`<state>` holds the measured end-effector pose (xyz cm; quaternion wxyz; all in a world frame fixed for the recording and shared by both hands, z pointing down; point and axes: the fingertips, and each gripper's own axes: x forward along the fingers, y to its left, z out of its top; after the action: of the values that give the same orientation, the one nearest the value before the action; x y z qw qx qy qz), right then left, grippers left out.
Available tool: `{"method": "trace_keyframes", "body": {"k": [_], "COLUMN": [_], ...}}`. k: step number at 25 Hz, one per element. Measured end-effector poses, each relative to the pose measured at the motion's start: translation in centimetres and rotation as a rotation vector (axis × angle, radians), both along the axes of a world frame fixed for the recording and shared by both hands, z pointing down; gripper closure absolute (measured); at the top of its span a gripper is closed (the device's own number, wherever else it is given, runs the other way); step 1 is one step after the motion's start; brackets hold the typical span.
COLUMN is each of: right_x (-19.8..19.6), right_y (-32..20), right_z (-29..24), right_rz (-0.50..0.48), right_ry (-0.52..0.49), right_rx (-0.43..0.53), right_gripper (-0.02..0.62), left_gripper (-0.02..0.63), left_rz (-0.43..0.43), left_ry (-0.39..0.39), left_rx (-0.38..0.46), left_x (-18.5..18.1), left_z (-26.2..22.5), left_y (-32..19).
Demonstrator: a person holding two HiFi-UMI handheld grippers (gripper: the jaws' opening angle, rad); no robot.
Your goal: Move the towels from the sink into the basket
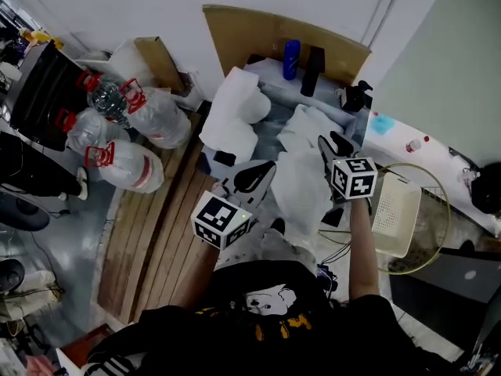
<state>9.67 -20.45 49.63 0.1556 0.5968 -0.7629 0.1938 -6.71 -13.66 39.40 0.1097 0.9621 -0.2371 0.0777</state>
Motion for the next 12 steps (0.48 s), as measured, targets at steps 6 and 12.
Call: {"method": "trace_keyframes", "body": {"k": [6,12], "right_x": [1.3,0.8], "right_y": [-5.8,-8.4], "right_z": [8.6,16.9], "right_rz": [-0.082,-0.165], "right_ry": [0.106,0.243], "right_rx": [-0.184,-0.405], "right_gripper": [0.29,0.218], "left_gripper": [0.598,0.598], "left_rz": [-0.035,-0.096], "left_ry": [-0.037,-0.056], "left_rx": [-0.026,-0.025], "left_x": [1.8,1.5], "left_z": [1.5,1.6], "left_y": [-3.0,-5.0]}}
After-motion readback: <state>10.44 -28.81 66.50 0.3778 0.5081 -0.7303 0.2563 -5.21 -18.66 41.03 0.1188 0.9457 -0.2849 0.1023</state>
